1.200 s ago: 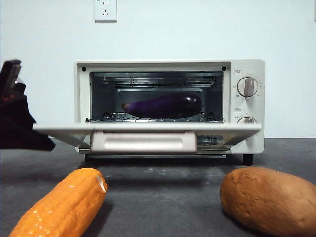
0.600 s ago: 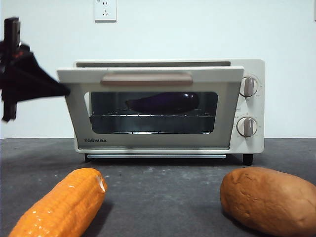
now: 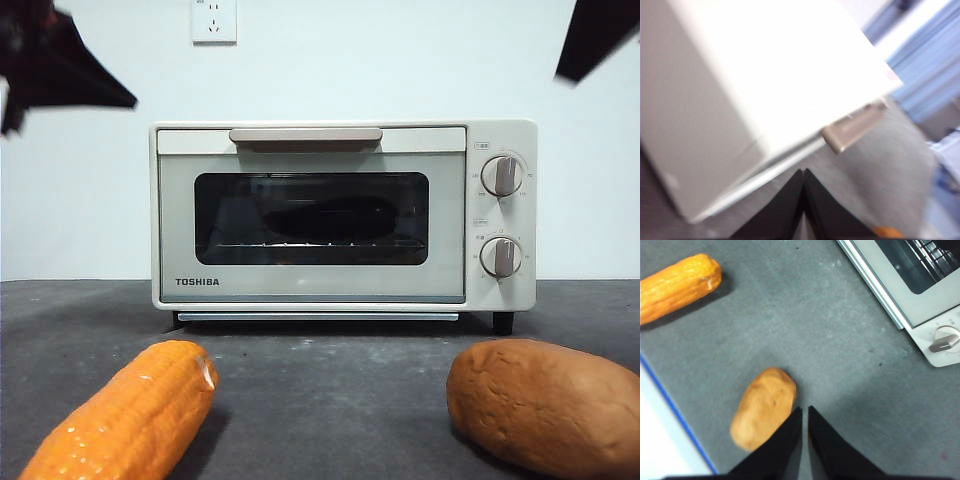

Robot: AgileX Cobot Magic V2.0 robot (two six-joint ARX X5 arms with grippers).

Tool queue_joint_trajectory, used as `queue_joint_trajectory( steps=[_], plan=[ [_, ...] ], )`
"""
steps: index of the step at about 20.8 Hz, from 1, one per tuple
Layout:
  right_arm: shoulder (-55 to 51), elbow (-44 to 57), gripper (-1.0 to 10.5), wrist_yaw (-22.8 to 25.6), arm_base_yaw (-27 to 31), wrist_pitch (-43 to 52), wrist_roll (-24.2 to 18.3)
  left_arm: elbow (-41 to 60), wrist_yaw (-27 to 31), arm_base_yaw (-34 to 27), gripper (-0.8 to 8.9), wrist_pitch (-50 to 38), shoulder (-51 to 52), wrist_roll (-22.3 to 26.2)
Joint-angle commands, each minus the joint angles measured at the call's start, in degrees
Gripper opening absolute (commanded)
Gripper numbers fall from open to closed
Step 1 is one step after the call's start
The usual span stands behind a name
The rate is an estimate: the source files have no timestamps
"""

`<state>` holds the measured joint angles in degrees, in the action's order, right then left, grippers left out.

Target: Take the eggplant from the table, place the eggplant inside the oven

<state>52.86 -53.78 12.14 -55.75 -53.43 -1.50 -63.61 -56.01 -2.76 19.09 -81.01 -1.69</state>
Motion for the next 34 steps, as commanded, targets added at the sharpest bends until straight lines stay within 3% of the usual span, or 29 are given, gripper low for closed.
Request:
queue_joint_trajectory(
  steps=[1,6,11,14,19,34],
  plan=[
    [-0.57,2.54,0.0,0.28,1.66,6.08,3.21,-1.36,7.76,0.20,0.06,0.57,5.14,-0.42],
    [-4.94,11.10,0.0,0.28,11.13,17.66,6.75,1.57,22.86,2.43,0.06,4.07,17.88,1.01],
    [-15.43,22.58,0.0,-0.17,24.11,31.76,9.81,15.82,33.53,5.53,0.06,2.12,33.35,0.92],
    [-21.55,29.11,0.0,-0.09,27.56,40.89,10.03,25.27,38.18,7.48,0.06,-0.20,41.31,-0.44],
    [-25.70,32.46,0.0,3.13,28.17,44.46,10.03,31.21,38.51,9.22,0.06,3.69,47.41,-8.11],
    [-26.47,32.46,0.0,3.13,28.20,44.41,10.03,31.21,38.69,9.53,0.06,2.23,48.02,-8.07]
  ],
)
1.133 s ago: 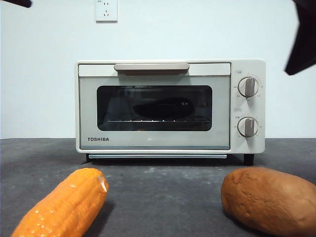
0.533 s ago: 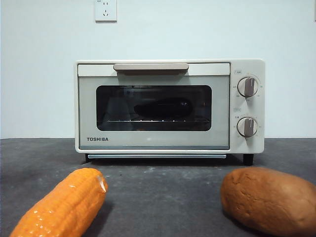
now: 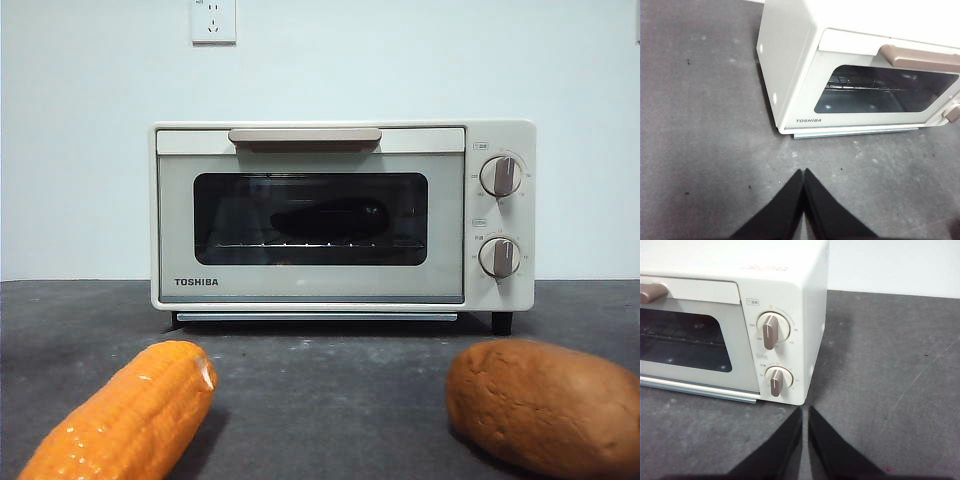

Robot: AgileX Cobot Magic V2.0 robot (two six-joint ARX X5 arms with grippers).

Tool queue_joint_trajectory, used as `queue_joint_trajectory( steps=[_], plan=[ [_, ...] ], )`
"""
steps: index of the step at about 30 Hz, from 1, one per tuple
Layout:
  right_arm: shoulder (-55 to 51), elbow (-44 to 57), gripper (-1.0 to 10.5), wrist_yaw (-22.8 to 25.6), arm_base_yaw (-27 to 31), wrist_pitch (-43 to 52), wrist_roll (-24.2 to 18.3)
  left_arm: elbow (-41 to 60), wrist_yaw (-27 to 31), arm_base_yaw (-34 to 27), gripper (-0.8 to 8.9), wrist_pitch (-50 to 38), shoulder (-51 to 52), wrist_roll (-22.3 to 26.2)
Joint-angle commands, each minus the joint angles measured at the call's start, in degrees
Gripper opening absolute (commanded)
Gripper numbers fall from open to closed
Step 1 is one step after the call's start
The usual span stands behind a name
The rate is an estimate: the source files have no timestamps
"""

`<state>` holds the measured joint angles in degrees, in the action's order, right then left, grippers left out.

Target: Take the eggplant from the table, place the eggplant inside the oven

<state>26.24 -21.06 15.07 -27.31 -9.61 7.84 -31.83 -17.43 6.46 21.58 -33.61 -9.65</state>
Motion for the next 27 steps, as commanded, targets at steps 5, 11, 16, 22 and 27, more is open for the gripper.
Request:
queue_joint_trajectory(
  steps=[5,11,16,22,27],
  plan=[
    [0.15,-0.26,0.0,0.20,-0.24,0.59,0.70,-0.55,0.11,0.22,0.06,-0.28,7.87,3.34],
    [0.15,-0.26,0.0,0.20,-0.26,0.59,0.70,2.93,2.73,-2.21,0.06,-3.34,20.50,10.95],
    [0.15,-0.26,0.0,0.20,-0.26,0.59,0.70,13.16,7.15,-5.55,0.06,-11.63,27.21,10.97],
    [0.15,-0.26,0.0,0.20,-0.26,0.59,0.70,24.68,7.56,-7.21,0.06,-14.29,32.09,10.93],
    [0.15,-0.26,0.0,0.20,-0.26,0.59,0.70,30.49,7.54,-7.21,0.06,-13.46,33.44,10.93]
  ],
)
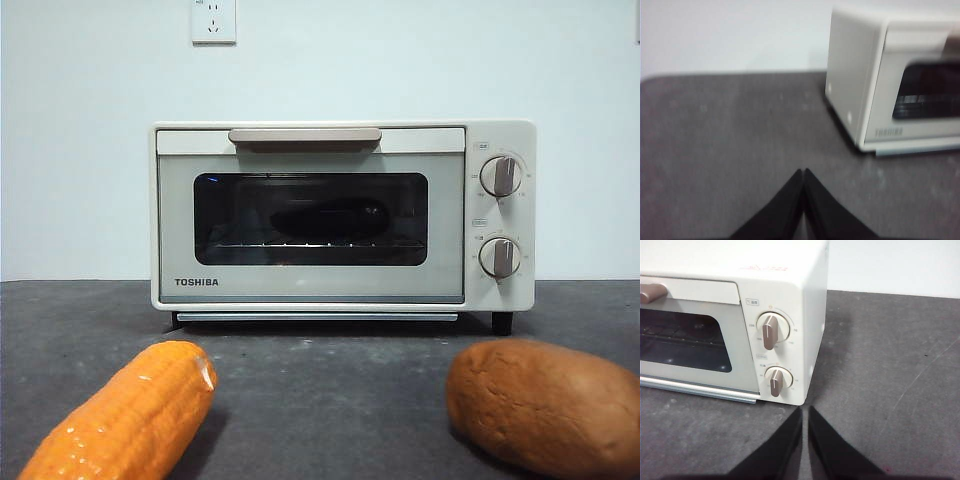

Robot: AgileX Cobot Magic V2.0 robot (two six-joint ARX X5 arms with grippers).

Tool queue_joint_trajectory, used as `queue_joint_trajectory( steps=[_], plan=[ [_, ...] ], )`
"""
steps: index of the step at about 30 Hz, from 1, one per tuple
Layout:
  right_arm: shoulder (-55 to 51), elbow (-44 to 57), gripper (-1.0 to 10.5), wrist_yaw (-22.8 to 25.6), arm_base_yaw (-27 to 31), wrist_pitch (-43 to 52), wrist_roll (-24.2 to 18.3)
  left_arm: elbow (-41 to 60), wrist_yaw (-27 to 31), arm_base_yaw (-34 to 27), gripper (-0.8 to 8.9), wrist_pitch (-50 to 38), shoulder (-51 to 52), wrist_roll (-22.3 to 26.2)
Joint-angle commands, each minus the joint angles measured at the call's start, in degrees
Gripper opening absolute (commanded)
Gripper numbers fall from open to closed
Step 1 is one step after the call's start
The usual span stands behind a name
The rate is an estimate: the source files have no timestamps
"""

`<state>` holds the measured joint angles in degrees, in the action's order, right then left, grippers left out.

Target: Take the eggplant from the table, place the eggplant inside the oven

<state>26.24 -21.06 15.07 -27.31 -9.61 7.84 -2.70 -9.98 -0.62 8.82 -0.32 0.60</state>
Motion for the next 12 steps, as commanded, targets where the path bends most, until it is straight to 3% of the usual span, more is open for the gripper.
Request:
queue_joint_trajectory(
  steps=[1,12],
  plan=[
    [0.15,-0.26,0.0,0.20,-0.24,0.59,0.70,2.12,0.09,-0.13,0.06,-0.70,0.15,0.68],
    [0.15,-0.26,0.0,0.20,-0.26,0.59,0.70,2.49,0.02,-0.15,0.06,-1.11,0.15,0.63]
  ],
)
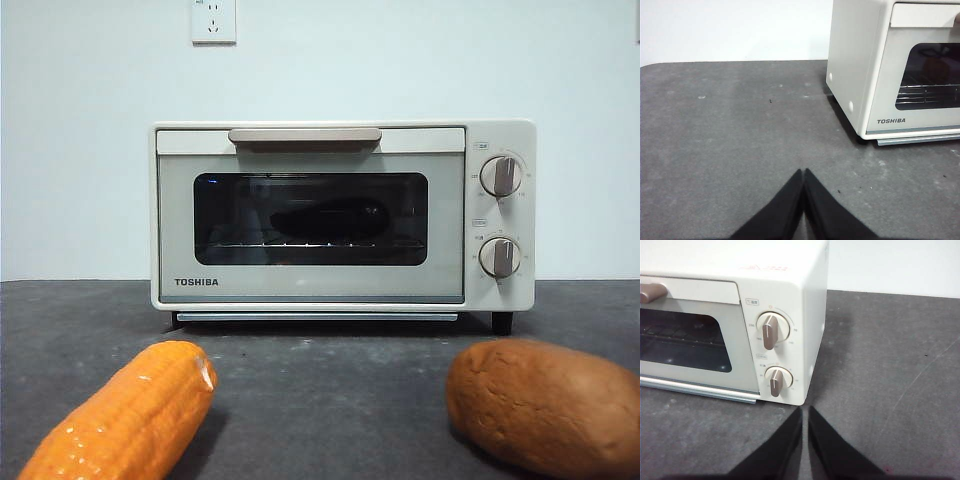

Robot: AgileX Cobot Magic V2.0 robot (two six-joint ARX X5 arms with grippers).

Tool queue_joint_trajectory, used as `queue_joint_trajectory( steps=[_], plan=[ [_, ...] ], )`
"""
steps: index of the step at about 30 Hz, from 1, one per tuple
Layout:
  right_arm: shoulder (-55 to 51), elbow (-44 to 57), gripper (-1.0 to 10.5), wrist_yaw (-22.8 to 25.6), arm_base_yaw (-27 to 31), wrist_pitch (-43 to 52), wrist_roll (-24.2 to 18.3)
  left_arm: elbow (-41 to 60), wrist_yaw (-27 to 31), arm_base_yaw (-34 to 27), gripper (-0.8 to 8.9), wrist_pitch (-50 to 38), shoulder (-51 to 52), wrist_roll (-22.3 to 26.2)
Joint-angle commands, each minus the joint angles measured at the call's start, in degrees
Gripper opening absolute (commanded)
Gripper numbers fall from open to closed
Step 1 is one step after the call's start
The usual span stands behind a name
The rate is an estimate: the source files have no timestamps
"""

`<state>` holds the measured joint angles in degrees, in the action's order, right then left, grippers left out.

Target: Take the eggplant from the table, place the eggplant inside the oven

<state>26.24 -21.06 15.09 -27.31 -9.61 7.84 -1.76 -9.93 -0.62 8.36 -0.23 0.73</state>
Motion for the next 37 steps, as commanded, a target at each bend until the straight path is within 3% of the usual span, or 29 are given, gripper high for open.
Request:
queue_joint_trajectory(
  steps=[1,18,23,31,37],
  plan=[
    [0.15,-0.26,0.0,0.20,-0.24,0.59,0.70,1.55,-0.02,-0.15,0.06,-0.66,0.07,0.50],
    [-0.50,-0.26,0.0,0.20,-0.26,0.04,0.44,1.55,-0.02,-0.15,0.06,-0.63,0.07,0.50],
    [-9.38,-0.24,0.0,3.17,2.75,-0.94,-9.20,1.55,-0.02,-0.15,0.06,-0.63,0.07,0.50],
    [-19.41,4.37,0.0,-5.03,16.68,-0.61,-10.43,1.55,-0.02,-0.15,0.06,-0.63,0.07,0.48],
    [-23.82,12.90,0.0,-16.20,23.39,0.57,-9.31,1.55,-0.02,-0.15,0.06,-0.63,0.07,0.50]
  ],
)
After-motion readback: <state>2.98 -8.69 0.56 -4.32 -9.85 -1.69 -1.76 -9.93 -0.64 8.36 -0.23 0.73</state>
